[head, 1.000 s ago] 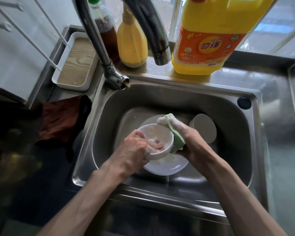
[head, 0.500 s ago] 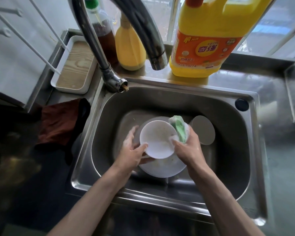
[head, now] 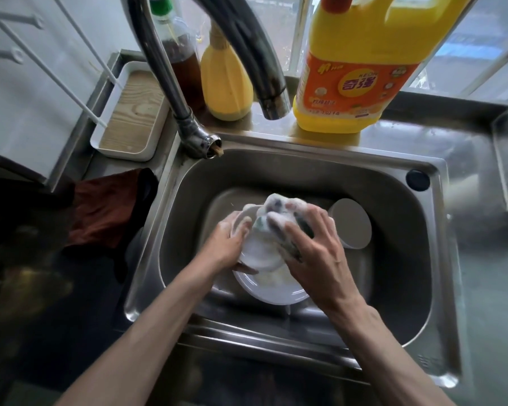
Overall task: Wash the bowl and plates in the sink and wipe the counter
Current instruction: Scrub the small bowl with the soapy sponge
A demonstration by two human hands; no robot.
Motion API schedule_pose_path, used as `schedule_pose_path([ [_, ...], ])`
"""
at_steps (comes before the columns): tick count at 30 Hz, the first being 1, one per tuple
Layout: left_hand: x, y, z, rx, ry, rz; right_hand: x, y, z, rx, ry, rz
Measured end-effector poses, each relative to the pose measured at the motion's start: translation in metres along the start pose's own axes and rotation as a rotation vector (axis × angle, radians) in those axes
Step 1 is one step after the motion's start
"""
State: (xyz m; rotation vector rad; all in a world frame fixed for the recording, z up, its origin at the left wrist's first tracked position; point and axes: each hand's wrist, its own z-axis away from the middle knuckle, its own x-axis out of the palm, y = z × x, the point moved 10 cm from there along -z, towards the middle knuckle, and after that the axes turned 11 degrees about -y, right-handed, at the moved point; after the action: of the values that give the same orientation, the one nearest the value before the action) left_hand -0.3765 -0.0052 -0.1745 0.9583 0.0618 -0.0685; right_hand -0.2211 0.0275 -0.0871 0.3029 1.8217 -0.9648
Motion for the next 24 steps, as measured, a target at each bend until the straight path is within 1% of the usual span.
schedule_pose_path([
  [1,-0.003,0.001,-0.001,0.004,0.005,0.028,0.005,-0.004,0.001,-0.048,-0.022,0.037],
  [2,-0.006,0.006,-0.003,0.041,0.01,-0.024,0.013,-0.008,0.002,-0.088,-0.052,0.071],
  [4,-0.007,0.017,-0.005,0.136,0.015,-0.216,0.023,-0.009,0.003,-0.108,-0.085,0.126],
  [5,-0.008,0.02,-0.005,0.165,0.032,-0.288,0.026,-0.008,0.003,-0.084,-0.084,0.146],
  [8,-0.013,0.025,-0.008,0.224,0.137,-0.34,0.03,-0.004,0.0,0.025,-0.071,0.123],
  [10,-0.015,0.027,-0.01,0.262,0.18,-0.334,0.038,-0.005,0.001,0.096,-0.099,0.019],
  [14,-0.017,0.027,-0.014,0.282,0.171,-0.194,0.052,0.003,0.0,0.269,-0.18,-0.336],
  [16,-0.015,0.029,-0.016,0.291,0.12,-0.127,0.058,0.002,-0.001,0.25,-0.224,-0.459],
  [17,-0.014,0.031,-0.017,0.284,0.091,-0.12,0.059,0.001,-0.001,0.226,-0.227,-0.48],
  [18,-0.013,0.031,-0.019,0.268,0.06,-0.132,0.06,0.0,0.001,0.207,-0.229,-0.477],
  [20,-0.014,0.032,-0.022,0.23,0.022,-0.242,0.063,-0.001,0.006,0.169,-0.226,-0.398],
  [22,-0.018,0.038,-0.021,0.193,0.018,-0.512,0.062,-0.004,0.012,0.088,-0.225,-0.243],
  [24,-0.016,0.042,-0.021,0.141,-0.024,-0.762,0.059,-0.011,0.015,-0.016,-0.245,-0.032],
])
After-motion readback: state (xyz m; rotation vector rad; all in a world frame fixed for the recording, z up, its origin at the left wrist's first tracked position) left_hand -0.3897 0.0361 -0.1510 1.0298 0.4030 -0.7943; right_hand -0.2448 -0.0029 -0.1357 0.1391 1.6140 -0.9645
